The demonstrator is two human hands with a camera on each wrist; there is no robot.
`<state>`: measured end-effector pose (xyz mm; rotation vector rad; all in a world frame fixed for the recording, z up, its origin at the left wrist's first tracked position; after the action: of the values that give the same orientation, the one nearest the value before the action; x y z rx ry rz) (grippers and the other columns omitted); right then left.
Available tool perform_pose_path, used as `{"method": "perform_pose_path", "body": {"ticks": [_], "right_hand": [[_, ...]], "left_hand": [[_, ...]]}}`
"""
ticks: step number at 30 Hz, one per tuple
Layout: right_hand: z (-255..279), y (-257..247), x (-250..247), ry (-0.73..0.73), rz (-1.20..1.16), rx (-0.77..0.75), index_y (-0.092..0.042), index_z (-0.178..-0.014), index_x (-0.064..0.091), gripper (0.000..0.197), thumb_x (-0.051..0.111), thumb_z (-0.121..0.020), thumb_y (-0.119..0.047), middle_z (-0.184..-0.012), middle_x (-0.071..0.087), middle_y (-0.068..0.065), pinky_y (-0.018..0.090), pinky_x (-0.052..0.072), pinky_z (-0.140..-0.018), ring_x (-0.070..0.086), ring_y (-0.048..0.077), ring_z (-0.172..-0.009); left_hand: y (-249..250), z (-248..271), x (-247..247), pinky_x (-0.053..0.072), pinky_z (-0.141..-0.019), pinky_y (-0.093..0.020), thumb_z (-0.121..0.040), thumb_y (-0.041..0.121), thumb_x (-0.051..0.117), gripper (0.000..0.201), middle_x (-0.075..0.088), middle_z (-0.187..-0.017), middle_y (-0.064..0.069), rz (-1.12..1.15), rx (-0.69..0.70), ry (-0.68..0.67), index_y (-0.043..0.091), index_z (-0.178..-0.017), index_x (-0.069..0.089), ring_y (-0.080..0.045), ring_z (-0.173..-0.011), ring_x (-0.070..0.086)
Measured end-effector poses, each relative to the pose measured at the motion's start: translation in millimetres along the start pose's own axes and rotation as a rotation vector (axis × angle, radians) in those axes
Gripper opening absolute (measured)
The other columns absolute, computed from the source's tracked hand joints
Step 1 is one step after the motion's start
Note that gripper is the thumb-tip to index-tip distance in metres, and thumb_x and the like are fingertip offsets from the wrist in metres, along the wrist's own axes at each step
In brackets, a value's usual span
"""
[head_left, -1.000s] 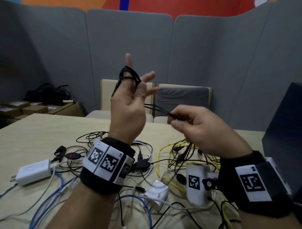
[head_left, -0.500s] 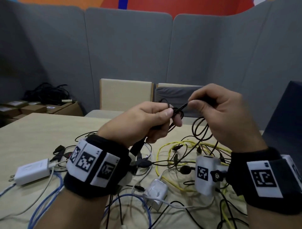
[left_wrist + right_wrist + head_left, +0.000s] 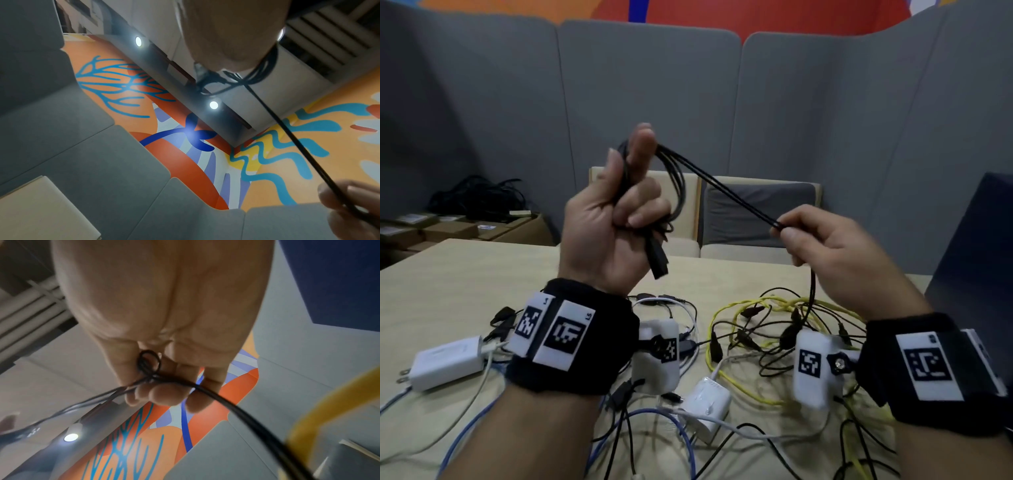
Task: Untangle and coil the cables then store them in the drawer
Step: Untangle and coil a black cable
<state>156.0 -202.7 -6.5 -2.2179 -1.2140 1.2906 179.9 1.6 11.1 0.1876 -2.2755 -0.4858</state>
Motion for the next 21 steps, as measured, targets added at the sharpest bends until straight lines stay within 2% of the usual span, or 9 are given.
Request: {"method": "perform_pose_path", "body": {"ticks": [2, 5, 7, 9, 11, 13, 15, 18, 21], "right_hand": [[-0.4, 5.2, -12.0, 0.096, -0.044, 0.016, -0.026, -0.088, 0.065, 0.018, 0.051, -0.096, -0.032, -0.063, 0.058, -0.003, 0.041, 0.047, -0.067, 0.054, 0.016, -0.063], [1.1, 18.5, -26.6, 0.198, -0.066, 0.075, -0.016, -0.081, 0.060, 0.029, 0.051, -0.099, -0.037, -0.057, 0.048, -0.002, 0.035, 0.038, -0.057, 0.044, 0.013, -0.053], [2.0, 24.3, -29.5, 0.208, 0.006, 0.092, -0.013, -0.081, 0.059, 0.038, 0.048, -0.098, -0.045, -0.057, 0.044, -0.010, 0.030, 0.033, -0.056, 0.039, 0.009, -0.052], [2.1, 24.1, -26.7, 0.183, 0.092, 0.107, -0.014, -0.081, 0.061, 0.037, 0.048, -0.098, -0.044, -0.065, 0.048, -0.009, 0.031, 0.034, -0.060, 0.045, 0.010, -0.060], [2.2, 20.9, -22.0, 0.137, 0.151, 0.129, -0.021, -0.084, 0.063, 0.030, 0.049, -0.095, -0.045, -0.083, 0.055, -0.006, 0.031, 0.042, -0.067, 0.056, 0.012, -0.077], [2.9, 11.3, -16.2, 0.095, 0.149, 0.133, -0.031, -0.100, 0.063, 0.025, 0.051, -0.090, -0.051, -0.098, 0.060, -0.014, 0.019, 0.042, -0.071, 0.058, 0.000, -0.089], [2.4, -0.1, -10.1, 0.075, 0.039, 0.101, -0.036, -0.116, 0.059, 0.040, 0.050, -0.083, -0.057, -0.109, 0.062, -0.019, 0.015, 0.043, -0.078, 0.058, -0.008, -0.096], [-0.3, -13.3, 7.5, 0.053, -0.185, 0.032, -0.036, -0.136, 0.045, 0.053, 0.047, -0.087, -0.055, -0.131, 0.056, -0.014, 0.019, 0.043, -0.098, 0.054, -0.008, -0.115], [-4.2, -14.5, 13.8, 0.145, -0.265, -0.026, -0.040, -0.123, 0.039, 0.036, 0.048, -0.091, -0.054, -0.128, 0.059, -0.007, 0.036, 0.046, -0.101, 0.060, 0.005, -0.113]], "left_hand": [[11.4, -0.3, -4.8, 0.029, -0.045, -0.012, -0.102, 0.021, 0.032, 0.029, 0.073, -0.096, -0.005, 0.068, 0.087, 0.037, 0.004, -0.120, 0.048, -0.007, -0.041, 0.033], [27.0, 0.4, -9.8, 0.028, -0.046, -0.013, -0.102, 0.021, 0.034, 0.027, 0.073, -0.092, -0.006, 0.148, 0.178, 0.075, 0.005, -0.115, 0.052, -0.007, -0.041, 0.034], [30.2, 1.5, -11.7, 0.028, -0.045, -0.012, -0.103, 0.023, 0.033, 0.028, 0.072, -0.090, -0.002, 0.051, 0.207, 0.126, 0.008, -0.113, 0.055, -0.006, -0.041, 0.031], [24.7, 1.2, -8.3, 0.029, -0.043, -0.012, -0.104, 0.024, 0.030, 0.029, 0.071, -0.087, 0.003, -0.088, 0.197, 0.148, 0.011, -0.113, 0.054, -0.005, -0.039, 0.029], [11.7, 0.3, -1.8, 0.028, -0.042, -0.011, -0.104, 0.023, 0.026, 0.031, 0.069, -0.083, 0.005, -0.214, 0.139, 0.135, 0.012, -0.114, 0.053, -0.003, -0.038, 0.028], [-7.4, 0.7, 6.5, 0.027, -0.042, -0.010, -0.102, 0.022, 0.026, 0.030, 0.067, -0.079, 0.006, -0.309, 0.034, 0.091, 0.011, -0.117, 0.050, -0.002, -0.038, 0.029], [-28.6, 3.1, 11.8, 0.030, -0.043, -0.010, -0.098, 0.022, 0.031, 0.031, 0.068, -0.079, 0.006, -0.369, -0.085, 0.037, 0.009, -0.120, 0.048, -0.001, -0.038, 0.032], [-50.8, 7.7, 17.2, 0.036, -0.044, -0.013, -0.097, 0.019, 0.037, 0.032, 0.068, -0.081, 0.002, -0.420, -0.191, -0.028, 0.004, -0.123, 0.048, 0.000, -0.039, 0.034], [-61.0, 10.3, 18.9, 0.039, -0.045, -0.014, -0.096, 0.016, 0.036, 0.033, 0.066, -0.079, -0.001, -0.441, -0.254, -0.057, 0.000, -0.122, 0.048, 0.001, -0.041, 0.035]]}}
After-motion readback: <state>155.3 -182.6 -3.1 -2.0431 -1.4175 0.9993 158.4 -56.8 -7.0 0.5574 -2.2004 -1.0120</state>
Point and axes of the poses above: each hand's wrist, its own z-axis away from the middle knuckle, its own x-axis out of the palm, y = z × x, the point moved 8 cm from there along -z, towards the middle knuckle
